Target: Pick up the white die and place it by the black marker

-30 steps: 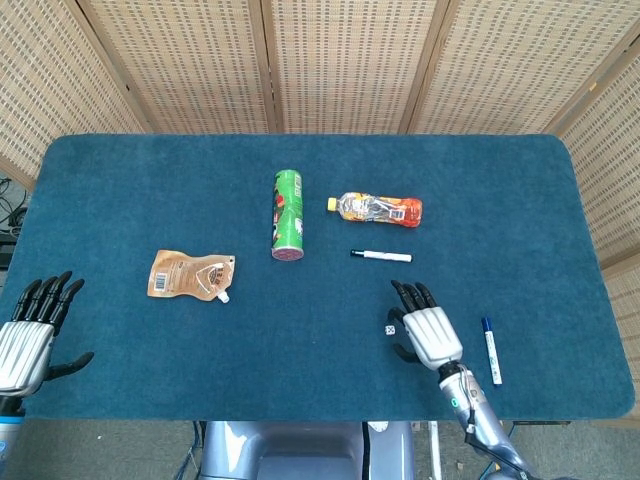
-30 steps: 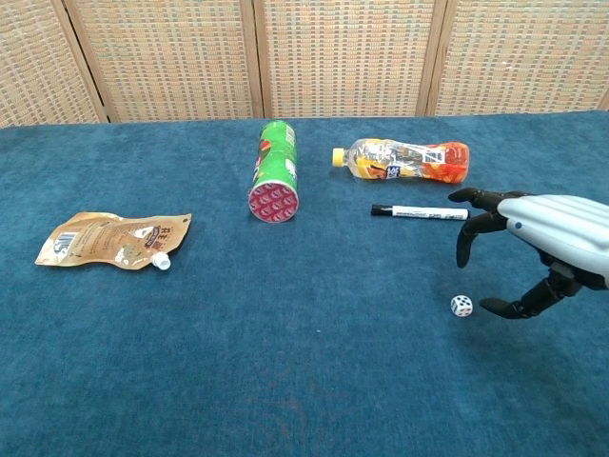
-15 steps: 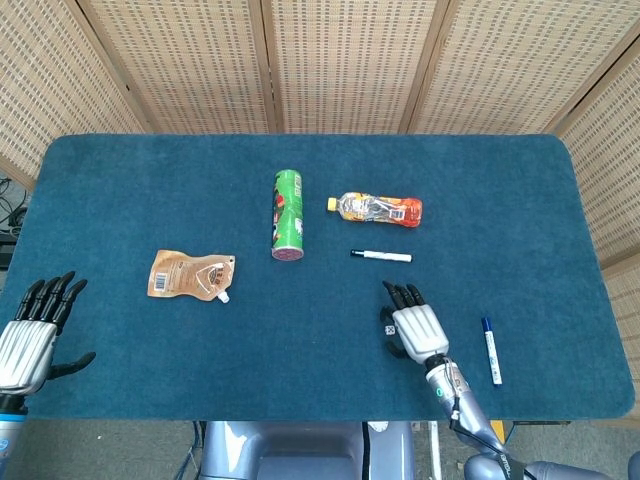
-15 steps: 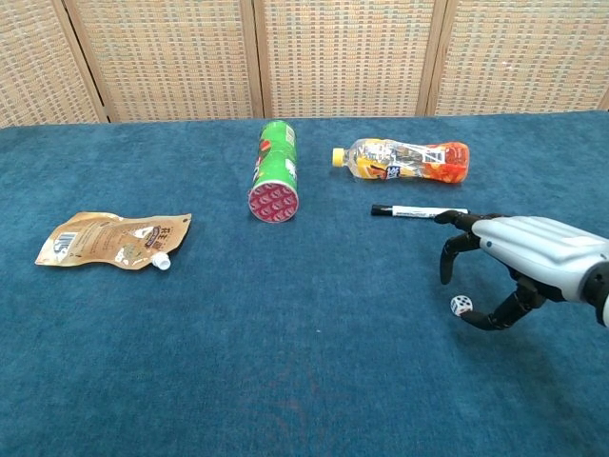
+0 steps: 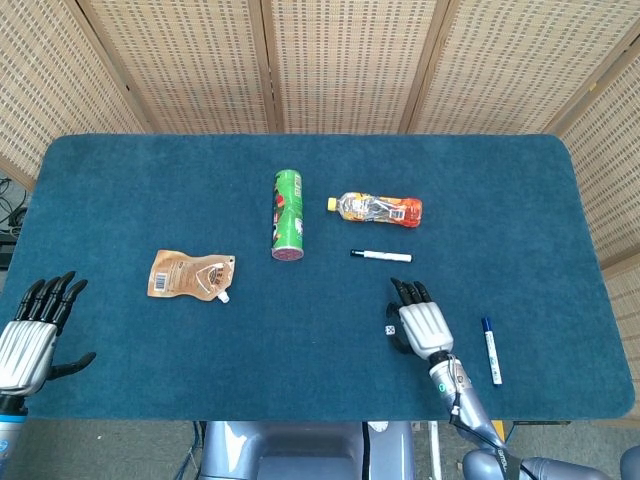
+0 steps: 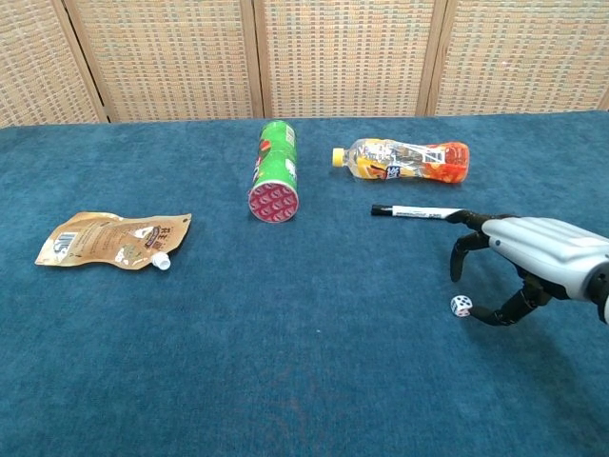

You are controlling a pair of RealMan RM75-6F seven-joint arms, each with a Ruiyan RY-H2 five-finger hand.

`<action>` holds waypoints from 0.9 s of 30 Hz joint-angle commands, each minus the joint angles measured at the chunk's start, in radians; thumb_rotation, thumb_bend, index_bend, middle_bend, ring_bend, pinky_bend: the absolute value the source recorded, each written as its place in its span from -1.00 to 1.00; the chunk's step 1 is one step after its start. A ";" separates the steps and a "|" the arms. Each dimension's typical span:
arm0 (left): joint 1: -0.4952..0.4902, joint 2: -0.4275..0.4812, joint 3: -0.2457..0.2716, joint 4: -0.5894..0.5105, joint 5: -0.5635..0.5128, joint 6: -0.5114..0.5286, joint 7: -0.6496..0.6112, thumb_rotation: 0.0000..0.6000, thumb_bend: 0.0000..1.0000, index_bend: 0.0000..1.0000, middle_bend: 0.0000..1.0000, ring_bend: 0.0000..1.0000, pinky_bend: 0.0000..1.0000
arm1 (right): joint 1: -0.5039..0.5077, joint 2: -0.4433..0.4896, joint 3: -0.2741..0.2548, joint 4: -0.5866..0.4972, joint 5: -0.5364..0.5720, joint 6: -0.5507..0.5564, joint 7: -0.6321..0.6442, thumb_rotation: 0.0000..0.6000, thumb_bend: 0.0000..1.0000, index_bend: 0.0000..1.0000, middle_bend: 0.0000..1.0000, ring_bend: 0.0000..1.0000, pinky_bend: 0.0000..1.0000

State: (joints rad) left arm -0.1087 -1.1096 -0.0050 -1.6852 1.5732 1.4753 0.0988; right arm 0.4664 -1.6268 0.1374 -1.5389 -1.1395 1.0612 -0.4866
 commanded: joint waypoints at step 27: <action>-0.001 0.002 0.002 -0.001 0.006 0.004 -0.019 1.00 -0.78 -1.00 -1.00 -1.00 -1.00 | -0.001 -0.048 -0.025 0.055 0.007 0.031 0.039 1.00 -0.22 -0.07 -1.00 -1.00 -1.00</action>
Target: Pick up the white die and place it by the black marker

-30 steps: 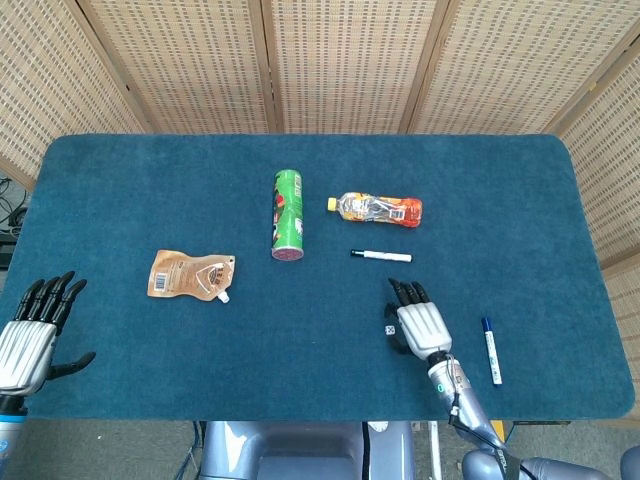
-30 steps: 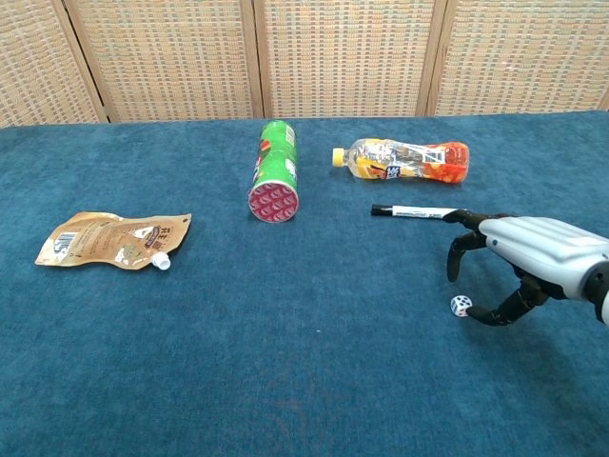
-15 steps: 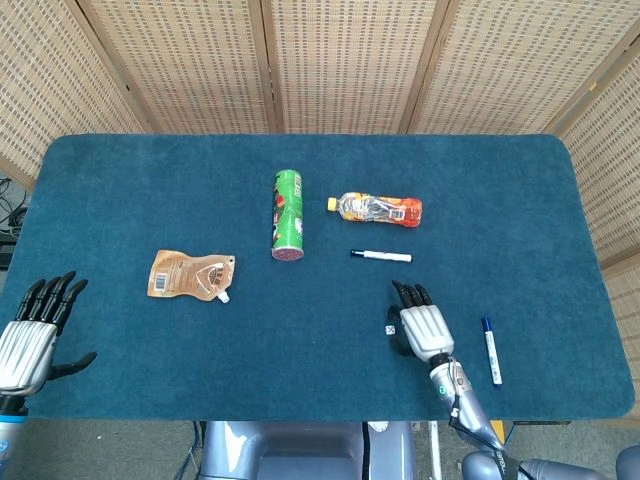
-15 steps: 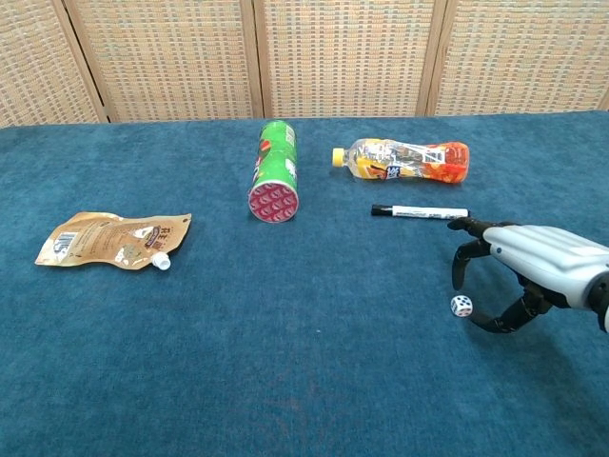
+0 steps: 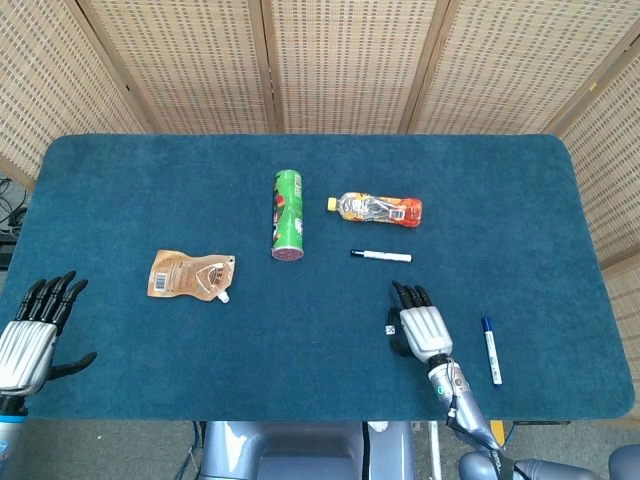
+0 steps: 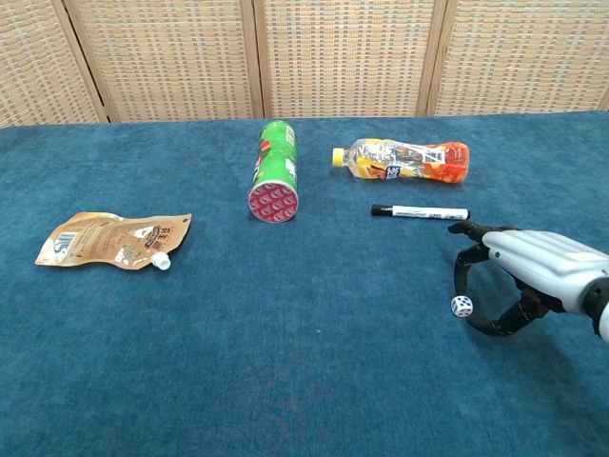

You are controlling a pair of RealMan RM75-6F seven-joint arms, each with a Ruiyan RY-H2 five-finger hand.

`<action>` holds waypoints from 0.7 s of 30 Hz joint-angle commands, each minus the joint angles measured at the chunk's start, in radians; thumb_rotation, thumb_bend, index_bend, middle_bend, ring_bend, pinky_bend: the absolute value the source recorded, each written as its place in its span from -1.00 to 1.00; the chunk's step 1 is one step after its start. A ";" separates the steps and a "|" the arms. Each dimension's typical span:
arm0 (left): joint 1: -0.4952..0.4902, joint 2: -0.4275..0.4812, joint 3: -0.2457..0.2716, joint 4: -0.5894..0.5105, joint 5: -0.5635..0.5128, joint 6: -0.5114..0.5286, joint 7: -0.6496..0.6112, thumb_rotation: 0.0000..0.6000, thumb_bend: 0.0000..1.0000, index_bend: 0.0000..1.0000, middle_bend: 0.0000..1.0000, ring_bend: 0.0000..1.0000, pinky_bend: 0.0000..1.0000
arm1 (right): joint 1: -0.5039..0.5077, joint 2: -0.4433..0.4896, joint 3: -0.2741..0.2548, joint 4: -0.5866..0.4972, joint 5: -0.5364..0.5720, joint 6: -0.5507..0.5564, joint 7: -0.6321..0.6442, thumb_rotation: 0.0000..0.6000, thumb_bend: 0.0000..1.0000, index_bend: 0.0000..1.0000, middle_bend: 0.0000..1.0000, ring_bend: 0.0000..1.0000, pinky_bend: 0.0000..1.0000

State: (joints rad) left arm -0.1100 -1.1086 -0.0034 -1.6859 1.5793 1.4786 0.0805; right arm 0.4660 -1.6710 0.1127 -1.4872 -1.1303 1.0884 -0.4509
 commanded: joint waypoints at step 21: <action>-0.002 0.003 -0.002 0.004 -0.005 -0.003 -0.014 1.00 -0.78 -1.00 -1.00 -1.00 -1.00 | 0.000 -0.016 0.001 0.013 -0.017 0.026 0.015 1.00 -0.22 0.05 -0.98 -1.00 -1.00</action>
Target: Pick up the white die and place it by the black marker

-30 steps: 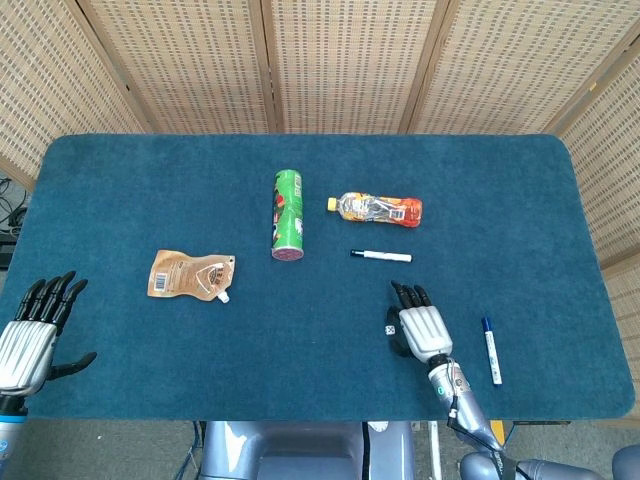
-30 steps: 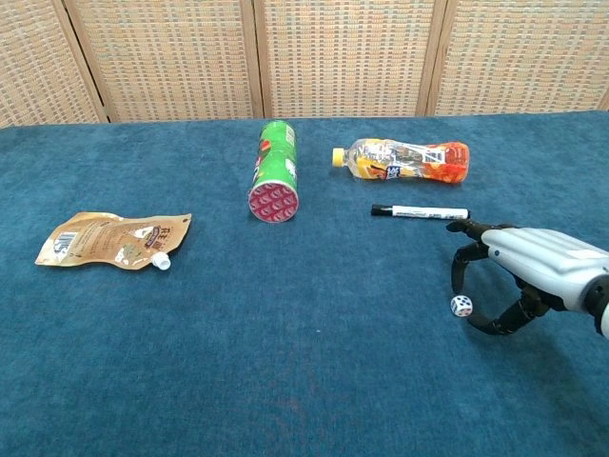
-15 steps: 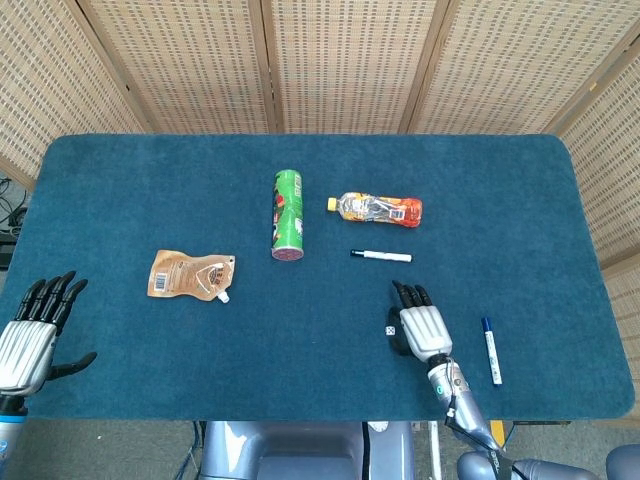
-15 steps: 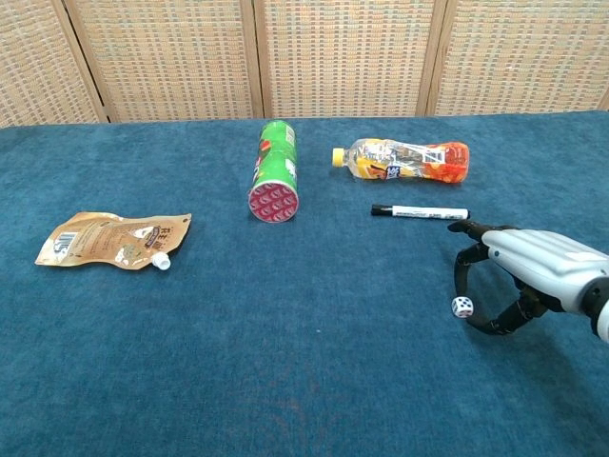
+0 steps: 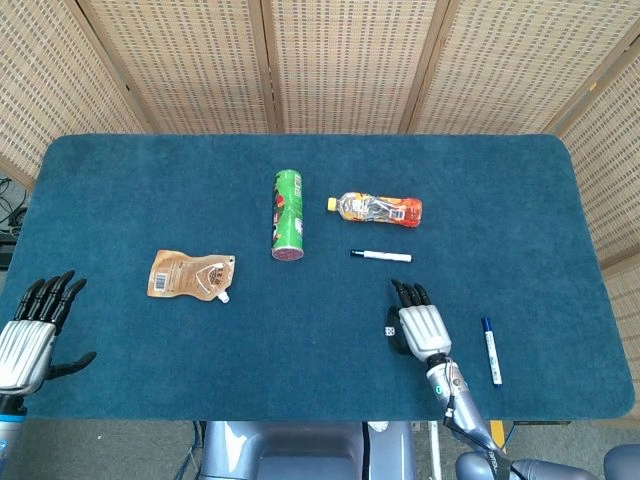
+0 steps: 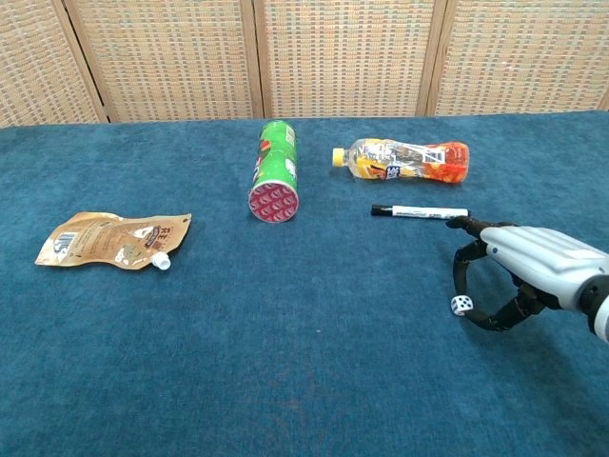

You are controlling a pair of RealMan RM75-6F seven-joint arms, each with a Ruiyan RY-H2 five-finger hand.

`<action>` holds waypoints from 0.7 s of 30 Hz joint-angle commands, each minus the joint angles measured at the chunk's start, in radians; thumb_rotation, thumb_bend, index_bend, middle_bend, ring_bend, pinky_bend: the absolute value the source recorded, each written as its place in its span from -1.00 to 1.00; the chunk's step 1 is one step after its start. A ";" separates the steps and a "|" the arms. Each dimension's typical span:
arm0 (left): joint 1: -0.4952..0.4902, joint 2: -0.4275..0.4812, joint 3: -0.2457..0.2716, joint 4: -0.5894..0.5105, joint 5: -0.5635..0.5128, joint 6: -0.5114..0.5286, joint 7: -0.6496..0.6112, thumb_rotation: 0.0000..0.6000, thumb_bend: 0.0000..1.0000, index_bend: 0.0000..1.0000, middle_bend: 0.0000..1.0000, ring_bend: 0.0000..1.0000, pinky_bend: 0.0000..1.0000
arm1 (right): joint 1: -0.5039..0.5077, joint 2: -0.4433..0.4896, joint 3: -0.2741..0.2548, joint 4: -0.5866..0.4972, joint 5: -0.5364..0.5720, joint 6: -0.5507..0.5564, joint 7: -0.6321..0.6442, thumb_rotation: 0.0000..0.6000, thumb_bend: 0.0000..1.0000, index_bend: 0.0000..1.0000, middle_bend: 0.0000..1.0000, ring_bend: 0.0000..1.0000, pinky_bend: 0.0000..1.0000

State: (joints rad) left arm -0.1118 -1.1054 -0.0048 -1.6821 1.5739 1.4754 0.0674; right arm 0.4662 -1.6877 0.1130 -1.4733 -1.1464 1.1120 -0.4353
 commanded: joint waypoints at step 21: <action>0.001 0.002 0.006 -0.009 0.017 0.007 0.000 1.00 -0.78 -1.00 -1.00 -1.00 -1.00 | 0.102 0.212 0.200 -0.263 0.030 0.059 -0.157 1.00 -0.22 0.05 -0.98 -1.00 -1.00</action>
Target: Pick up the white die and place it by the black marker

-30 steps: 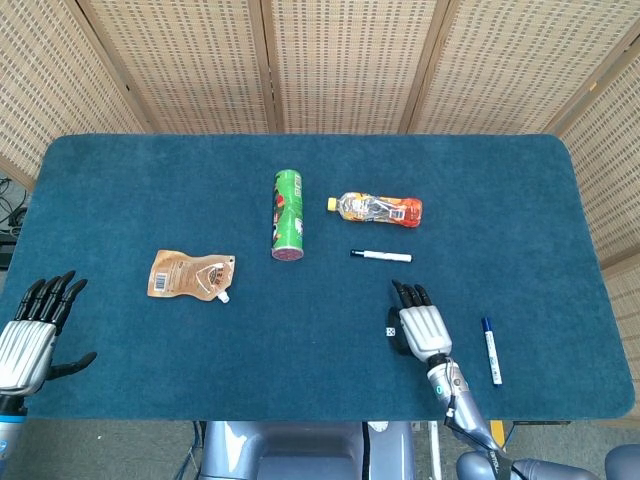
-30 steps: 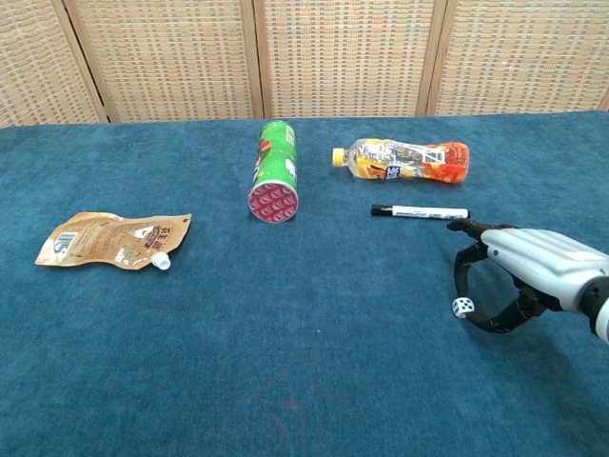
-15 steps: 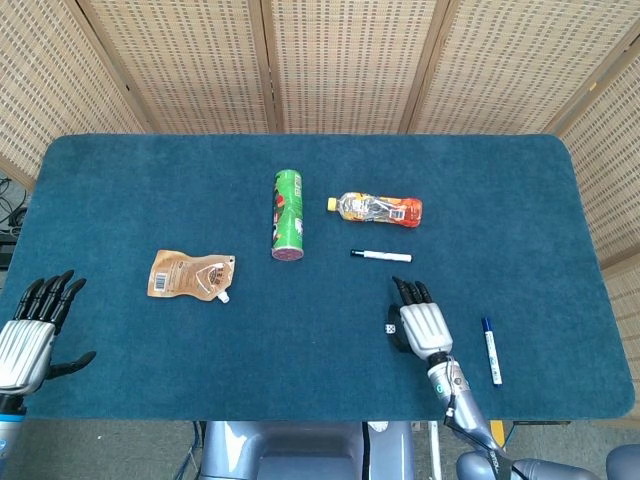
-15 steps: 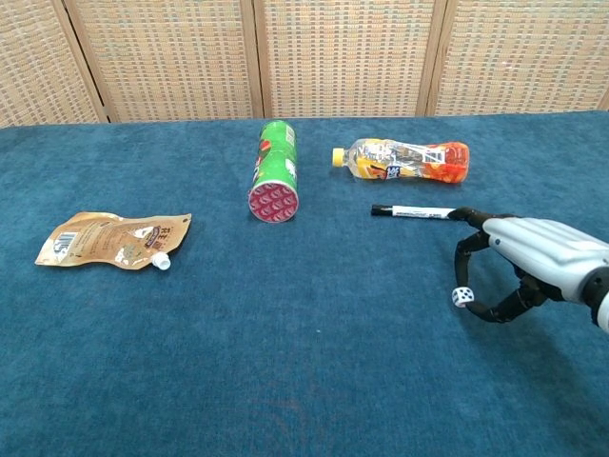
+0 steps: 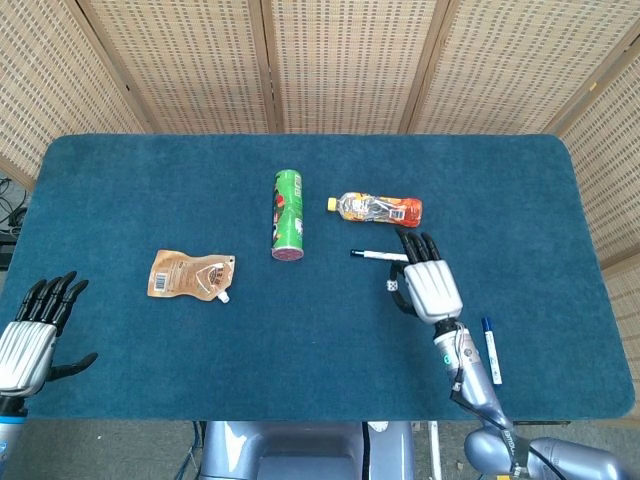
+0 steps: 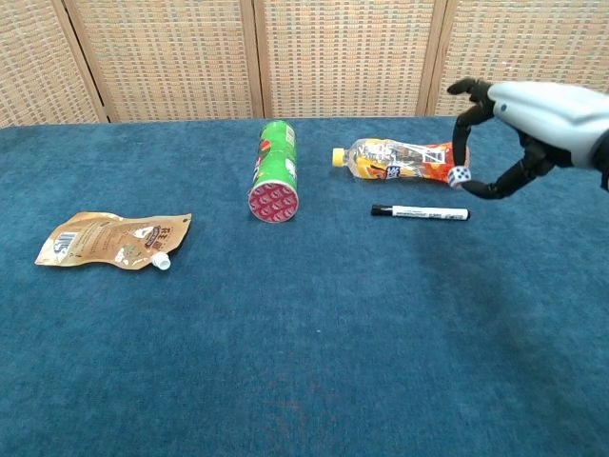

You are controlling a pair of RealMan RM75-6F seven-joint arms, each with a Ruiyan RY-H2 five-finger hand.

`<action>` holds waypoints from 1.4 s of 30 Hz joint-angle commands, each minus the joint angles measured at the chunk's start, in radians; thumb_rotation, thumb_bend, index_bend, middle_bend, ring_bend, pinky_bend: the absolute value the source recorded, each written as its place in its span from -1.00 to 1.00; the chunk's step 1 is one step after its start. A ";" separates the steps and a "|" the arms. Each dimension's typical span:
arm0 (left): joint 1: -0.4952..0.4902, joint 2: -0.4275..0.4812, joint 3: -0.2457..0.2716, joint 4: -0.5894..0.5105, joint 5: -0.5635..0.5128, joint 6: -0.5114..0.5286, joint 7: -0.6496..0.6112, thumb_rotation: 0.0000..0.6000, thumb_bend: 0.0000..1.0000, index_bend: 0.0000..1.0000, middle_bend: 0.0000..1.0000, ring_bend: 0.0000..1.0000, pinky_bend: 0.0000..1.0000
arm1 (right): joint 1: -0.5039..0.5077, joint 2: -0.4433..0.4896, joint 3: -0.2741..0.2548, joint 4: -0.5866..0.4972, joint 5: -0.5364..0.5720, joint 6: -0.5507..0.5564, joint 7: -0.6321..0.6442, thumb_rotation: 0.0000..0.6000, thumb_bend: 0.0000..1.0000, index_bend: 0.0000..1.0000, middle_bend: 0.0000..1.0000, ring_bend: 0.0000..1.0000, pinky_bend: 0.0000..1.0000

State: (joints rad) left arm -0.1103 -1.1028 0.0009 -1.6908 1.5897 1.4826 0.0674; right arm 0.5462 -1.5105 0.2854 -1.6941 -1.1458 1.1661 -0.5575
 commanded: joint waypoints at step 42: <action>-0.001 0.000 0.009 -0.003 0.015 -0.002 -0.002 1.00 -0.78 -1.00 -1.00 -1.00 -1.00 | 0.049 0.068 -0.046 -0.070 0.088 0.060 -0.018 1.00 -0.48 -0.21 -1.00 -1.00 -1.00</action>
State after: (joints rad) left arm -0.1116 -1.1024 0.0101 -1.6937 1.6042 1.4805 0.0653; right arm 0.5984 -1.4438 0.2427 -1.7628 -1.0549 1.2240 -0.5780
